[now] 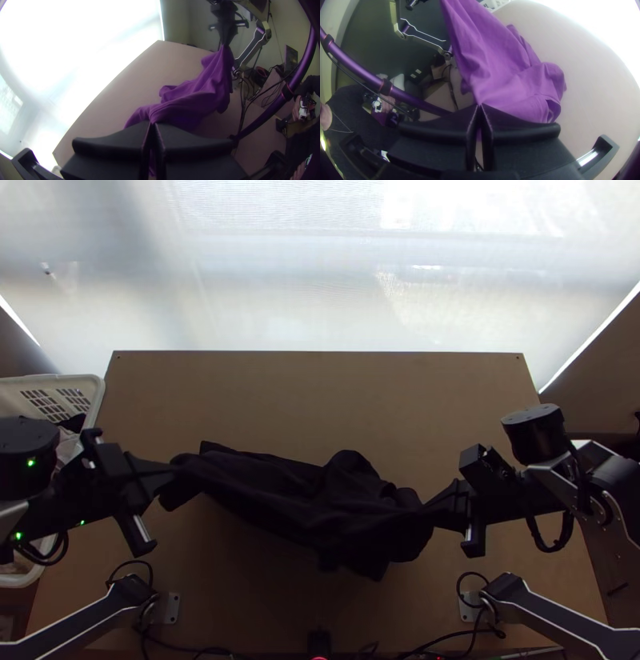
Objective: Fold the t-shirt
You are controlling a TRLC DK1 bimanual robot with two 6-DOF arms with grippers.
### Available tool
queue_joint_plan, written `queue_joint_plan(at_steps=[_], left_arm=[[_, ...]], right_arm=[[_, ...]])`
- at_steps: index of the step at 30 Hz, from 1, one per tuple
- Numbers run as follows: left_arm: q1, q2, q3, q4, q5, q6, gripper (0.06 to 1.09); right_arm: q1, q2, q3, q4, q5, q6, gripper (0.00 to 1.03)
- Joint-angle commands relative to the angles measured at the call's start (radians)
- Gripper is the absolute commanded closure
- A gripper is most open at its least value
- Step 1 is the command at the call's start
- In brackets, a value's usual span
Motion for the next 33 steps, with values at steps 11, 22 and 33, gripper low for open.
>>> queue_joint_plan(at_steps=[11, 22, 33], left_arm=[[-0.312, 0.374, 0.615, -0.119, -0.114, -0.009, 1.05], [-0.235, 0.216, 0.614, -0.202, -0.241, -0.023, 1.05], [-0.015, 0.067, 0.091, 0.117, -0.203, 0.182, 1.05]], right_arm=[[0.063, 0.224, 0.490, -0.078, -0.202, 0.072, 1.00], [-0.159, 0.106, 0.482, -0.090, -0.289, 0.086, 1.00], [-0.390, 0.062, 0.134, 0.138, -0.265, 0.034, 1.00]])
